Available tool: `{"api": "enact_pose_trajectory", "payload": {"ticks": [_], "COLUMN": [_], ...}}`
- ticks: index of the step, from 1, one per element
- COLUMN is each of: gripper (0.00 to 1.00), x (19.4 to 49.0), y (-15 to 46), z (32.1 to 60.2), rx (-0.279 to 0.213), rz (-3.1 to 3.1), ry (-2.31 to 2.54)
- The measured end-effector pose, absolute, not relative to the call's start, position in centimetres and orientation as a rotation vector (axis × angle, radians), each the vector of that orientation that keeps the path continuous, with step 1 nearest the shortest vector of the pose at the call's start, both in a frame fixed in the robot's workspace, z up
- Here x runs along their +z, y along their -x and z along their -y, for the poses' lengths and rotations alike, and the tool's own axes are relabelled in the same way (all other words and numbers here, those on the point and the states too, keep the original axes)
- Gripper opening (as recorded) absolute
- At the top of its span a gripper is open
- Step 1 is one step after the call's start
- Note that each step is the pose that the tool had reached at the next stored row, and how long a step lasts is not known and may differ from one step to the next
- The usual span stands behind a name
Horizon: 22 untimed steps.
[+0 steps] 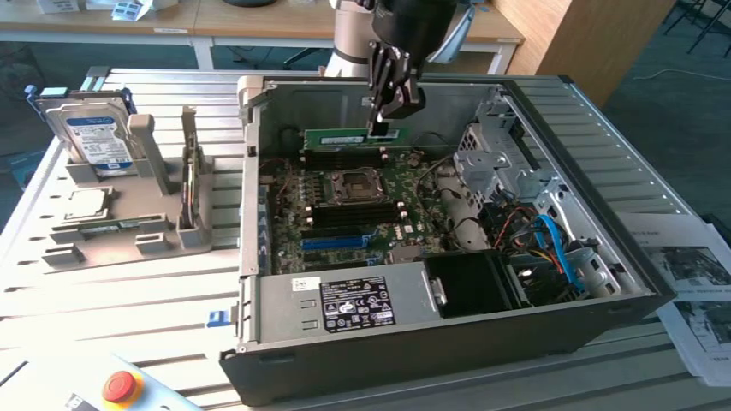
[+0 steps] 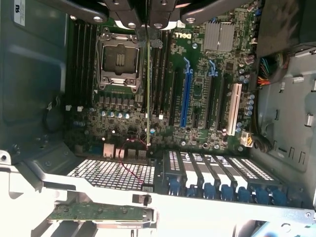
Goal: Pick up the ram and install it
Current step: 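Insert the ram into the slot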
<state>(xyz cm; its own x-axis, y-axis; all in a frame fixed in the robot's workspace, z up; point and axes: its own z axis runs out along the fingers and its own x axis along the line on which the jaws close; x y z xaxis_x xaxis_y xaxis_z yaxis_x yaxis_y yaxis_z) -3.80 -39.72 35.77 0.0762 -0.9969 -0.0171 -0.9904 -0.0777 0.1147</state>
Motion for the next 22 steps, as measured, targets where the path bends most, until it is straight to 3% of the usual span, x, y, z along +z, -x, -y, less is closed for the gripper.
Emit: {"api": "enact_pose_trajectory", "payload": {"ticks": [22], "gripper": [0.12], "x": [31.9], "y": [3.9], "z": [39.7], "rx": [-0.139], "rz": [2.085], "ry": [-2.247]}}
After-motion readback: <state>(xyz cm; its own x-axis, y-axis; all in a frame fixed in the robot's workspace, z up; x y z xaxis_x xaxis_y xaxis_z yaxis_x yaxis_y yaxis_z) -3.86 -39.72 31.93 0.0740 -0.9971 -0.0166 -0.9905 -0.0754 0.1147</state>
